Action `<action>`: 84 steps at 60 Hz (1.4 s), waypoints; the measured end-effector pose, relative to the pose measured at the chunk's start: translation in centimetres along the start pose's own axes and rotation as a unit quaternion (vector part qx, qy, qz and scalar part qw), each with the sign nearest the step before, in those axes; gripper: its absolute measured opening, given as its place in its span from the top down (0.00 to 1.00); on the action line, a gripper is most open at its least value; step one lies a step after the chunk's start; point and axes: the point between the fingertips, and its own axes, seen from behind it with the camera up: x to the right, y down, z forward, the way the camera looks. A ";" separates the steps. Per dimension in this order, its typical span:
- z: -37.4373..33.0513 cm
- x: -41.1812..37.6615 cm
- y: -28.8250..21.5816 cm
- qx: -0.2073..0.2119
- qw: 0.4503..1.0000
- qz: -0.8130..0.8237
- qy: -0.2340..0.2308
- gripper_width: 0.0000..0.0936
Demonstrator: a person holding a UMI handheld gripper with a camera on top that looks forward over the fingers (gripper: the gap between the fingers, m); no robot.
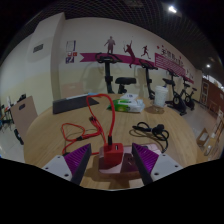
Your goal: Unplug charger
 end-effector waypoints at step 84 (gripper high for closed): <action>-0.9 19.5 -0.1 -0.166 0.983 0.025 0.077 0.10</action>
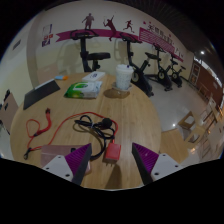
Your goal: Unplug charger
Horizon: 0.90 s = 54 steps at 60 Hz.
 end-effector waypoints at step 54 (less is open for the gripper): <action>-35.3 -5.4 0.5 0.066 0.998 0.019 0.001 0.08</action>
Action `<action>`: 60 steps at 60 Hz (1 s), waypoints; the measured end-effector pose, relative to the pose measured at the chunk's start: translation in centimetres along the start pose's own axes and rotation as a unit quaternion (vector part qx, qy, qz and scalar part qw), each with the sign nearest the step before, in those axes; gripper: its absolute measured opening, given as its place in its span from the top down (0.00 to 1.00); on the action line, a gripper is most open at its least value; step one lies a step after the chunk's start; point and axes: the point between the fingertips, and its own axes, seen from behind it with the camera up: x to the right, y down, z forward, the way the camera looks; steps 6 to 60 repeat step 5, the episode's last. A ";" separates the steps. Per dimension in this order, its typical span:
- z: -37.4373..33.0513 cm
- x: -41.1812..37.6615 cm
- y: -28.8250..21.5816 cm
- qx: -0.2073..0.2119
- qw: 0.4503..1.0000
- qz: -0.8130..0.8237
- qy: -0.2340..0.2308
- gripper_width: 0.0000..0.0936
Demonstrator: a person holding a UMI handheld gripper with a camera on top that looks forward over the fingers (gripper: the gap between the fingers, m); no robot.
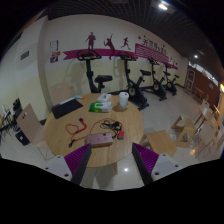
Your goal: Unplug charger
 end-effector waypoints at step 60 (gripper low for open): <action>0.3 -0.1 0.2 -0.001 1.000 -0.007 -0.007 0.09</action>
